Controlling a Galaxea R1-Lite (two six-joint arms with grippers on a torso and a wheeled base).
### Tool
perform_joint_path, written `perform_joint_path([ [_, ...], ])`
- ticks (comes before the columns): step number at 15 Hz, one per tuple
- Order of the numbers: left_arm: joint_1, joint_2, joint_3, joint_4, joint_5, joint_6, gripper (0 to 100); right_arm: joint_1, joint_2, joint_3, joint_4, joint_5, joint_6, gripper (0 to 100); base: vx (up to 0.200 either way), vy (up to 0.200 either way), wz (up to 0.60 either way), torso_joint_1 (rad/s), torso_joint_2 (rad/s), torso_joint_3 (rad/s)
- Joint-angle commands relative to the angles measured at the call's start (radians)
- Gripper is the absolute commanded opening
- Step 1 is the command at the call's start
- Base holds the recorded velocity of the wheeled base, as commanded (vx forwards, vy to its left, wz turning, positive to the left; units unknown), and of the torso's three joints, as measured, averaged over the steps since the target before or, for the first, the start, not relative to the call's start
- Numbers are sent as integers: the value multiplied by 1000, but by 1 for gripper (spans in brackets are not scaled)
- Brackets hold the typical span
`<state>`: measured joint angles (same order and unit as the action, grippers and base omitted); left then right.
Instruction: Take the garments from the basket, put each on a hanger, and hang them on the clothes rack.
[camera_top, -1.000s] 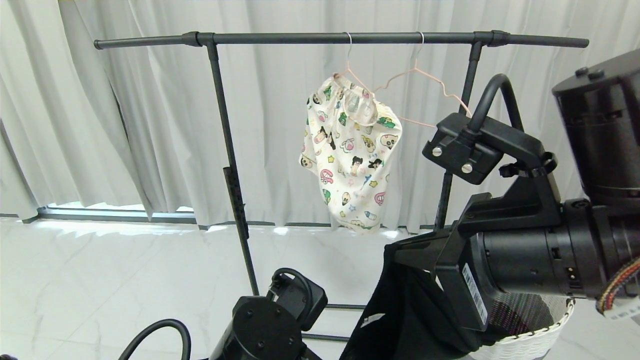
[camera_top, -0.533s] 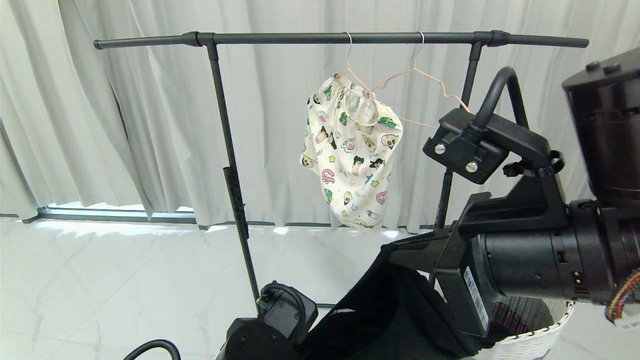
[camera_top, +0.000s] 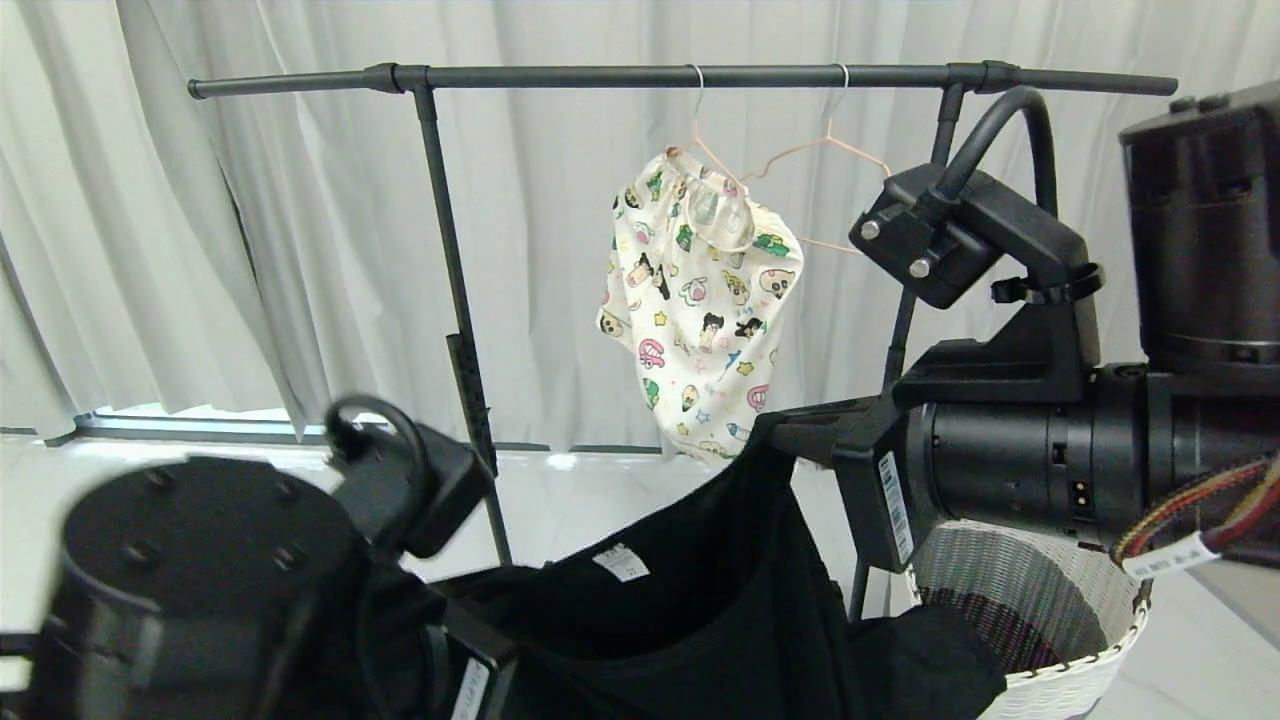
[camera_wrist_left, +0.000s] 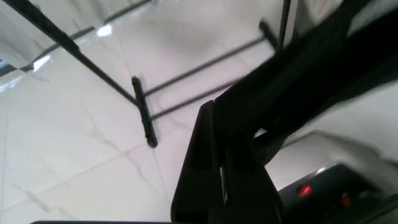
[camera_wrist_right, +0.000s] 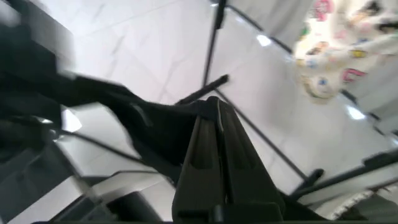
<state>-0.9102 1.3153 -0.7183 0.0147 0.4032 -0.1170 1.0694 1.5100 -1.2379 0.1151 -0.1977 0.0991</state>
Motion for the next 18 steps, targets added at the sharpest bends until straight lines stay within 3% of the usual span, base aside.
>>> perform_joint_path([
  [1,86,-120,-346,245,-96,7,0,-19,-17,-5,0,-22,-3,0,0,0,0,0,0,0],
  [3,97,-47,-604,320,-103,30,0,-66,-57,-6,-2,-88,-67,0,0,0,0,0,0,0],
  [6,113,16,-768,332,-104,140,0,-149,-100,-58,3,-92,-196,0,0,0,0,0,0,0],
  [9,113,16,-802,332,-104,151,0,-206,-93,-198,21,-86,-248,0,0,0,0,0,0,0],
  [12,97,-8,-799,332,-103,171,0,-206,-86,-311,86,-83,-266,0,0,0,0,0,0,0],
  [15,97,-16,-799,330,-106,267,0,-206,-91,-350,95,-83,-302,0,0,0,0,0,0,0],
  [18,76,-16,-797,330,-104,272,0,-206,-108,-348,100,-83,-306,0,0,0,0,0,0,0],
])
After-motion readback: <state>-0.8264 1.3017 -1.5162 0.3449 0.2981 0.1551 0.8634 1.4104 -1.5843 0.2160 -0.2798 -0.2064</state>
